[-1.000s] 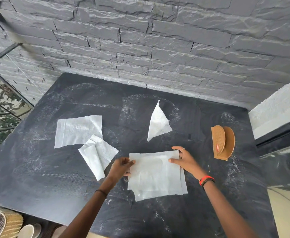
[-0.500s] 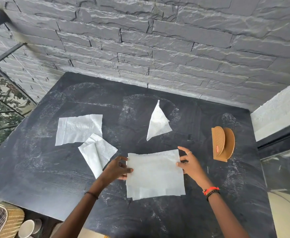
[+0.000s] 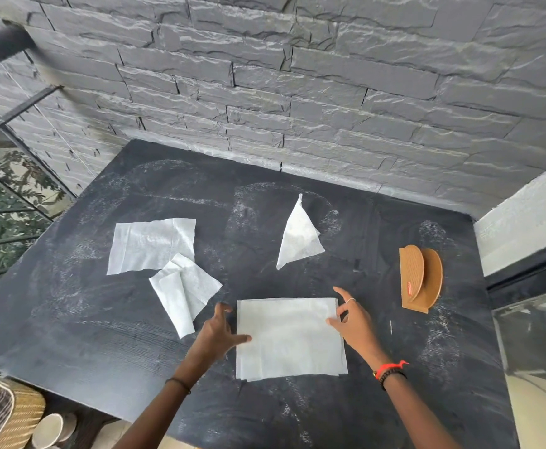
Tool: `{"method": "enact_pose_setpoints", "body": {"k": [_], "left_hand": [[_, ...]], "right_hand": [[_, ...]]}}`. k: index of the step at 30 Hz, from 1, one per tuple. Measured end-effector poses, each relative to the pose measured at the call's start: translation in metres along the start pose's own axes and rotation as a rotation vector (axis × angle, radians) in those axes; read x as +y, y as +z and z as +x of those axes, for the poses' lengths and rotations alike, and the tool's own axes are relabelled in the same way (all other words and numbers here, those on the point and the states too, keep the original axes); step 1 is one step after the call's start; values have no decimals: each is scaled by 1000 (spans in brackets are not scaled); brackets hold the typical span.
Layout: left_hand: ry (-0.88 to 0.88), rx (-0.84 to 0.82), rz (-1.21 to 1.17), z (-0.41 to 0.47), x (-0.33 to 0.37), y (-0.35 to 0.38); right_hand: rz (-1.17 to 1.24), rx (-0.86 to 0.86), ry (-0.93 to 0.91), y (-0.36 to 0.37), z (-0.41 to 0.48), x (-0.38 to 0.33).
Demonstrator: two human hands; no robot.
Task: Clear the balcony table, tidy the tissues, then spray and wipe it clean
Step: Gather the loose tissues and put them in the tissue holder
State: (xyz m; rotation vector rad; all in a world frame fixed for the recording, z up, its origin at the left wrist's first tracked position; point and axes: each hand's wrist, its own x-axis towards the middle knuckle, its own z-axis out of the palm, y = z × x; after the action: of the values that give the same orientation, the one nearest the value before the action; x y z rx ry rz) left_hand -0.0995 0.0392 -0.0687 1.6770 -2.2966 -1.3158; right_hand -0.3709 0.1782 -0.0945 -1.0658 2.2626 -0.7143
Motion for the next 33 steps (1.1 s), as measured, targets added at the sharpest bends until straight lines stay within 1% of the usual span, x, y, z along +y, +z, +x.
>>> {"method": "enact_pose_setpoints", "body": {"k": [2, 4, 8, 14, 19, 23, 26, 30, 33], "left_hand": [[37, 111, -15, 8, 10, -6], [81, 182, -67, 22, 24, -14], [107, 218, -129, 61, 62, -25], [158, 124, -144, 114, 117, -17], [85, 45, -270, 144, 140, -6], [64, 10, -323, 159, 149, -2], [11, -12, -404, 168, 152, 1], [-59, -49, -563, 173, 157, -2], [-104, -111, -715, 172, 161, -10]], "right_hand": [[32, 71, 20, -6, 8, -7], [53, 127, 41, -16, 21, -20], [103, 158, 44, -30, 61, -47], [109, 99, 115, -29, 133, -79], [77, 69, 95, -18, 168, -99], [95, 71, 95, -10, 183, -104], [85, 57, 105, -9, 190, -108], [96, 57, 29, -10, 180, -118], [181, 33, -10, -8, 164, -123]]}}
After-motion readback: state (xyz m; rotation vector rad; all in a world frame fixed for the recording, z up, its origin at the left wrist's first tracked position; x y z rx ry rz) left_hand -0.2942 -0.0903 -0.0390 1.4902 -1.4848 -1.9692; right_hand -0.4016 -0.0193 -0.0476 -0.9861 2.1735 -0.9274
